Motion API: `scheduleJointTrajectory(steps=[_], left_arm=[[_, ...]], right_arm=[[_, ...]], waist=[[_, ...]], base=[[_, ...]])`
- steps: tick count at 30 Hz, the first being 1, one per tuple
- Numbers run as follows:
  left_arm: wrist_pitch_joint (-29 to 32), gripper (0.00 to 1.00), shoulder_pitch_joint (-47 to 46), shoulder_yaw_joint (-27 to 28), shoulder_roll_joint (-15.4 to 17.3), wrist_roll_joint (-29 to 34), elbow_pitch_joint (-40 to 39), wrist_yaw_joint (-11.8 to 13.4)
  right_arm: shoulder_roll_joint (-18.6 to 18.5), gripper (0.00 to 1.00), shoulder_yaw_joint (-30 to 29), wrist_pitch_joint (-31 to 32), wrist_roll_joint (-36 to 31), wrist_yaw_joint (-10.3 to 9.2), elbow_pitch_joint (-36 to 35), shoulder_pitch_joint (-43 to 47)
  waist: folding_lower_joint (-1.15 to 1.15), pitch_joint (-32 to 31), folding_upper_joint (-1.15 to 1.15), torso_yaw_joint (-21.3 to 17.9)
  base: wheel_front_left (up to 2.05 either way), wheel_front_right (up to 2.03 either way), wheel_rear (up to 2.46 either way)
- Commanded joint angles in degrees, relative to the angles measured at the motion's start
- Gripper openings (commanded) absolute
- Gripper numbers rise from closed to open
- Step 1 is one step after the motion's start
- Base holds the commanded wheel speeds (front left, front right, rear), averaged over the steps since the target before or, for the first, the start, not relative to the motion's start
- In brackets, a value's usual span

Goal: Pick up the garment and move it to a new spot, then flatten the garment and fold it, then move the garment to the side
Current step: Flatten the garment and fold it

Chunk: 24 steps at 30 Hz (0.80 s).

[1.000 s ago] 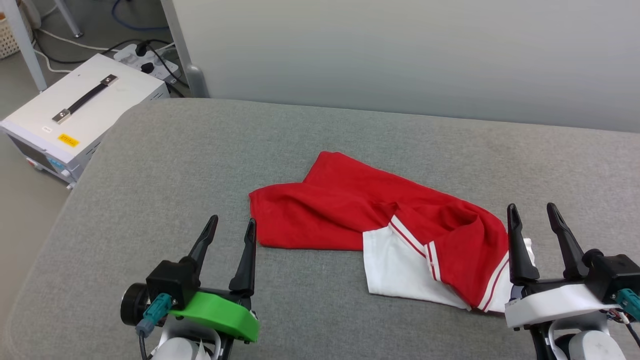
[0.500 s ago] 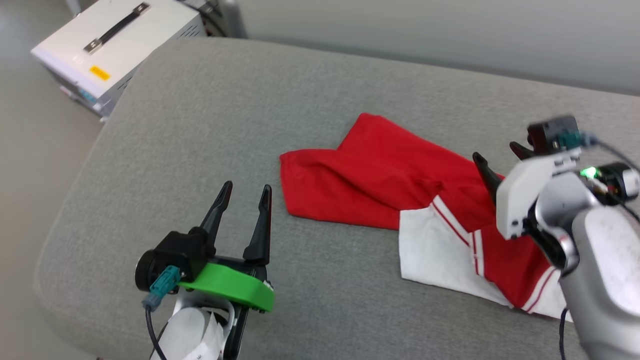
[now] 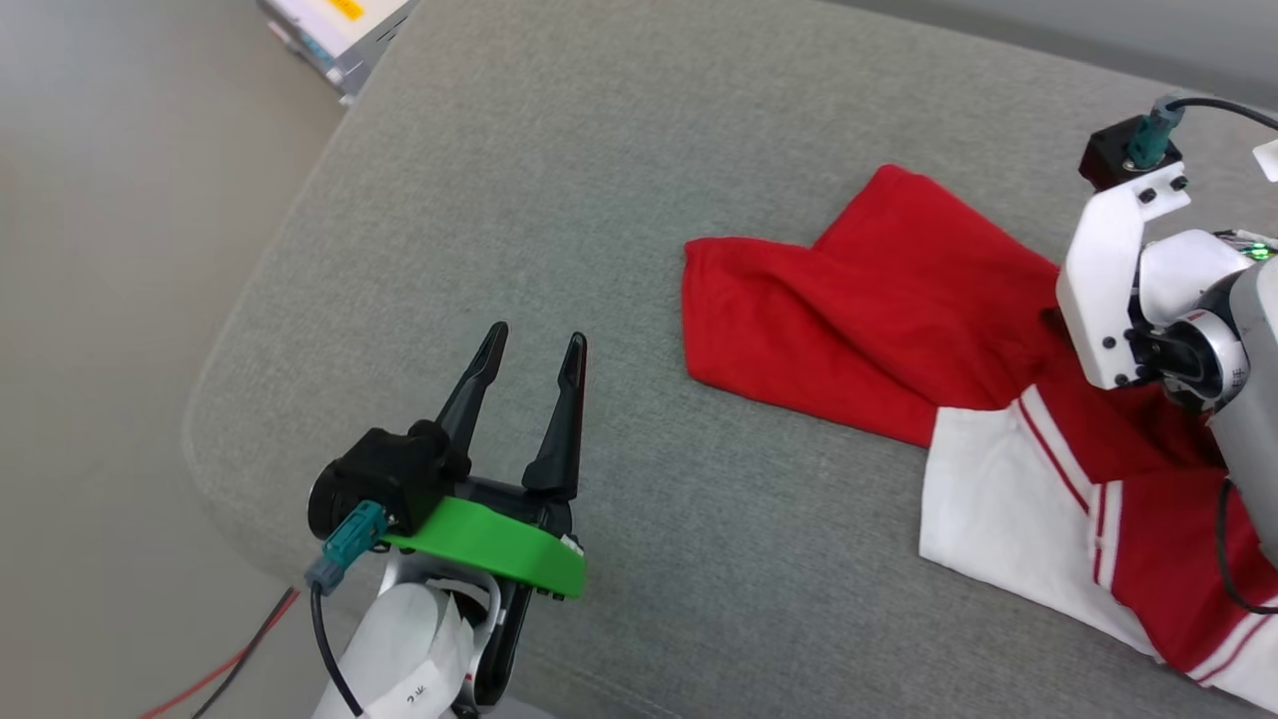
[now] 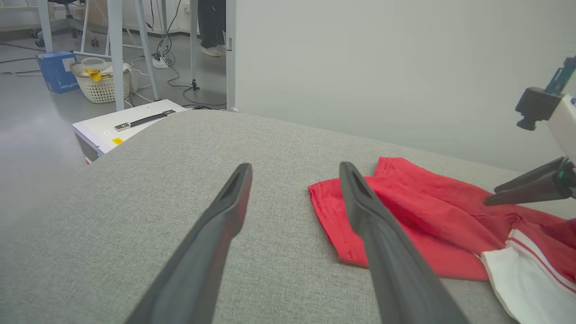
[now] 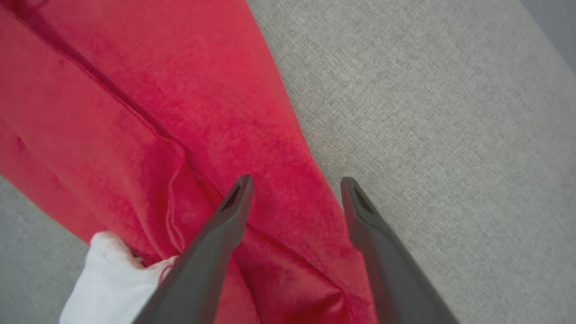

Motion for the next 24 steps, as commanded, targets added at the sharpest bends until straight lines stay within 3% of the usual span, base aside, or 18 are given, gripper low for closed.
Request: scheduleJointTrajectory(steps=[1,10,11,12,13,24], left_arm=[[-0.3,1.00,-0.8,-0.1,-0.3,-0.8,-0.2,0.0],[-0.3,1.00,-1.0,-0.8,-0.3,-1.4,-0.3,0.8],[-0.3,1.00,-1.1,-0.8,-0.3,-1.3,-0.3,0.8],[-0.3,1.00,-1.2,-0.7,-0.3,-1.3,-0.3,0.8],[-0.3,1.00,-1.3,-0.7,-0.3,-1.2,-0.3,0.8],[-0.3,1.00,-1.4,-0.4,-0.3,-0.3,0.3,0.6]], right_arm=[[-0.5,1.00,0.4,-0.1,-0.4,-0.05,1.2,-0.7],[-0.8,1.00,4.2,-2.3,0.7,-0.05,8.4,0.4],[-0.8,0.45,4.7,-2.4,1.3,-0.05,8.9,0.6],[-0.8,0.13,5.1,-2.6,1.7,-0.05,9.2,0.7],[-1.0,0.00,5.5,-3.1,2.1,-0.05,9.5,0.7],[-4.5,0.00,3.7,-15.3,-0.2,-0.05,13.2,-4.8]], waist=[[-0.01,3.1,0.69,3.3],[-0.01,3.4,0.69,3.8],[-0.01,3.4,0.69,3.6],[-0.01,3.4,0.69,3.5],[-0.01,3.3,0.69,3.3],[-0.01,1.3,0.69,0.9]], base=[[0.00,0.00,0.00],[0.00,0.00,0.00],[0.00,0.00,0.00],[0.00,0.00,0.00],[0.00,0.00,0.00],[0.00,0.00,0.00]])
